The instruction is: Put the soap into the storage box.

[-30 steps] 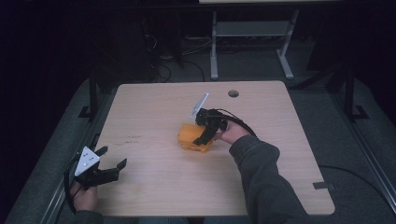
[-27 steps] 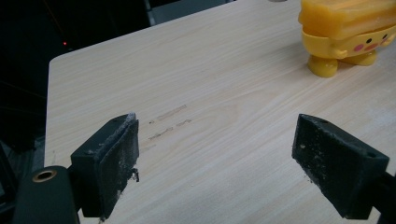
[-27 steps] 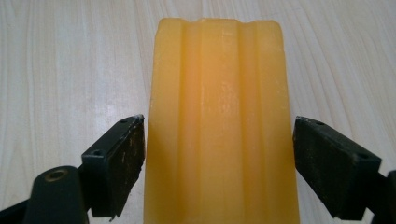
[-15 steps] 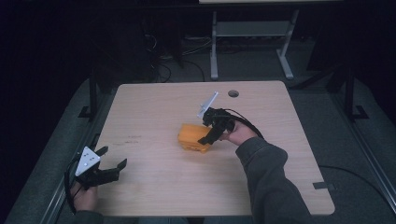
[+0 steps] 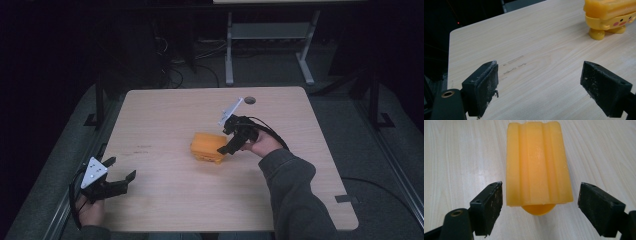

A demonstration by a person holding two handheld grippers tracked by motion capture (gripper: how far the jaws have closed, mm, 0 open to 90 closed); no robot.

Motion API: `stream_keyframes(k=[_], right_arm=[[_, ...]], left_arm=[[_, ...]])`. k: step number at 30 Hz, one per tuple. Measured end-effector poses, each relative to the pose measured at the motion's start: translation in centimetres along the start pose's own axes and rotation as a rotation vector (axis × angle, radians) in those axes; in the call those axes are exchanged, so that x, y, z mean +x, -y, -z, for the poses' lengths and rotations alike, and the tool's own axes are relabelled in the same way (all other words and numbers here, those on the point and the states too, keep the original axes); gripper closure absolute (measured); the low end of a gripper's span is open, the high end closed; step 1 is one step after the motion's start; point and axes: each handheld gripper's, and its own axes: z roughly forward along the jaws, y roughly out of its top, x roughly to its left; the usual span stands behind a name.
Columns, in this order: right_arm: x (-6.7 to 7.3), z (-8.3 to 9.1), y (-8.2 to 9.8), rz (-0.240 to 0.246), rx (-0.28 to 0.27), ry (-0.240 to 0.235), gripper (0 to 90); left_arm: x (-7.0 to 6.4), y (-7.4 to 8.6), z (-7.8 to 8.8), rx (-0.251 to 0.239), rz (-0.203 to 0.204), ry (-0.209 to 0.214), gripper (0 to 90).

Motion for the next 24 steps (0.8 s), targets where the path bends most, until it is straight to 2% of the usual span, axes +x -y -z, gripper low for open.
stream_keyframes(k=[9,19,24], right_arm=[[0.2,0.8,1.0,-0.023,-0.007,0.013,19.8],[0.3,1.9,1.9,-0.028,-0.013,0.031,20.0],[0.5,2.4,2.9,-0.048,-0.024,0.034,20.0]], left_arm=[[0.0,0.0,0.0,0.001,-0.001,-0.001,13.9],[0.0,0.0,-0.1,0.005,-0.001,0.002,13.9],[-0.1,0.0,-0.1,0.006,-0.004,0.003,13.9]])
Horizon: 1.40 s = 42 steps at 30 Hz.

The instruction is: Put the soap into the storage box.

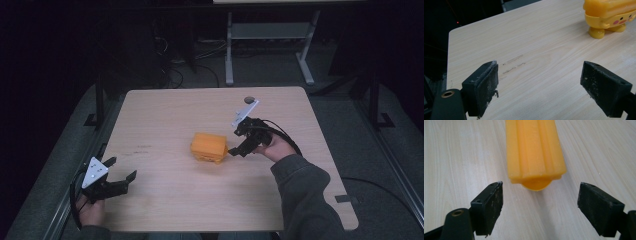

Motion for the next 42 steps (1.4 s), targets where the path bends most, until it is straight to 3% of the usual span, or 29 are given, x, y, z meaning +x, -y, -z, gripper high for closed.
stream_keyframes(k=[27,36,42], right_arm=[[0.3,1.0,3.5,-0.057,-0.007,0.018,20.2],[0.6,1.1,5.2,-0.101,-0.011,0.019,19.8],[0.7,1.3,5.9,-0.101,-0.008,0.025,19.9]], left_arm=[[-0.1,0.0,-0.1,0.013,-0.011,0.002,13.9],[-0.1,0.0,-0.1,0.012,-0.011,0.002,13.9],[-0.2,0.0,-0.2,0.012,-0.011,0.002,13.9]])
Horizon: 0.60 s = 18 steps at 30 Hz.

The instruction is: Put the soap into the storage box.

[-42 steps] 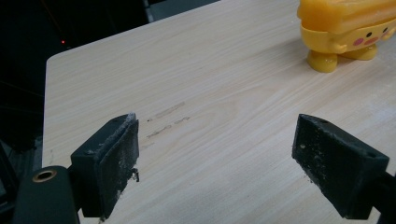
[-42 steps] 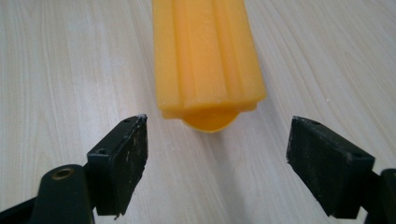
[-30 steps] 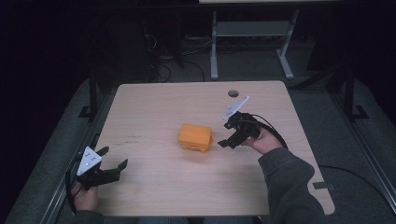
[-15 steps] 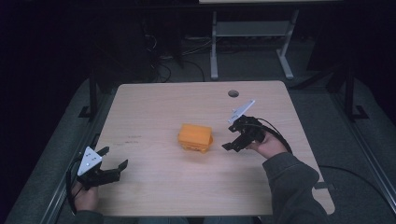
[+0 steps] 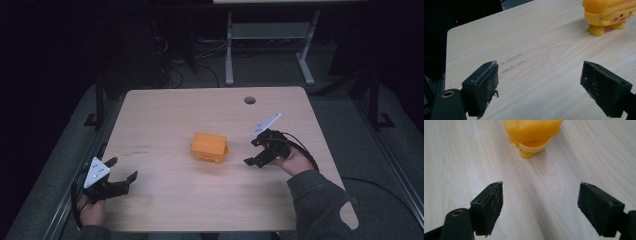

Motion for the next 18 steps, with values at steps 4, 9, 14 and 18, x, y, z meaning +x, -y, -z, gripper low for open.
stream_keyframes(k=[4,9,14,18], right_arm=[[0.2,0.3,0.5,-0.01,-0.007,0.01,19.7],[0.3,0.5,1.2,-0.029,-0.008,0.003,19.2],[0.5,0.9,2.0,-0.038,-0.015,0.01,19.5],[0.7,1.0,3.1,-0.05,-0.013,0.017,19.4]], left_arm=[[0.0,0.0,0.0,0.001,0.0,0.0,13.9],[0.0,0.0,0.0,0.002,0.003,0.002,13.9],[0.0,0.0,0.0,0.006,0.003,0.004,13.9],[0.0,0.0,0.0,0.009,-0.001,0.006,13.9]])
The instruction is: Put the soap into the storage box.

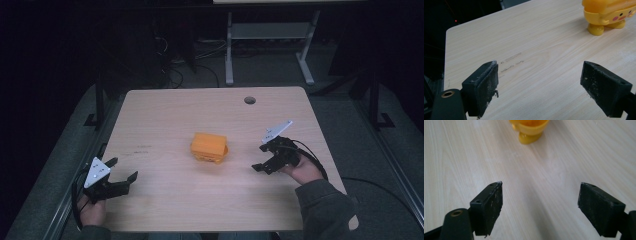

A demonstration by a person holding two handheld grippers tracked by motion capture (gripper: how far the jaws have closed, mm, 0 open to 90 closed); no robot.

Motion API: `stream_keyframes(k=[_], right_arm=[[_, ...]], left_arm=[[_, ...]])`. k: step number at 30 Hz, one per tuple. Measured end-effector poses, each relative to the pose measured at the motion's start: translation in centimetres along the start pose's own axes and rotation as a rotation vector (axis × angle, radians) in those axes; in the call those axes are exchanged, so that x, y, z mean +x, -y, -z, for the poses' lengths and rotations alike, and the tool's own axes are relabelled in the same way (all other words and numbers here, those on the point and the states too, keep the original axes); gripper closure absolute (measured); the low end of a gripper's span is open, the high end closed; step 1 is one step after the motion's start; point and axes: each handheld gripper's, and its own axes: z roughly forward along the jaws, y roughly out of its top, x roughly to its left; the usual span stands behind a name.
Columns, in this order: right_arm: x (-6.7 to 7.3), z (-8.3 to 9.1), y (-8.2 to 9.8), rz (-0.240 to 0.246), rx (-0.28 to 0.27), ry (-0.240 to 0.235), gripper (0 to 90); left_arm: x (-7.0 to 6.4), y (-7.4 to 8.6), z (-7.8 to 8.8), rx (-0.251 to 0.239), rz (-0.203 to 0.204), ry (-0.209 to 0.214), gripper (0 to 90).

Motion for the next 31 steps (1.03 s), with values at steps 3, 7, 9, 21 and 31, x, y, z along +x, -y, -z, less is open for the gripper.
stream_keyframes(k=[3,7,9,21,31], right_arm=[[0.1,0.1,0.6,-0.008,-0.002,0.001,19.7],[0.4,0.3,2.0,-0.036,-0.006,0.002,19.7],[0.5,0.3,2.4,-0.041,-0.012,0.002,19.7],[1.6,0.7,5.8,-0.069,-0.032,0.028,19.7],[4.1,1.4,9.3,-0.109,-0.096,0.122,21.1]], left_arm=[[0.0,0.0,0.0,0.003,-0.009,-0.001,13.9],[-0.2,0.0,-0.1,0.0,0.0,0.002,13.9],[-0.2,0.0,-0.1,-0.002,0.001,0.003,13.9],[-0.3,0.0,-0.2,0.001,-0.006,0.009,13.9],[-0.5,-0.1,-0.4,-0.001,-0.011,0.019,13.9]])
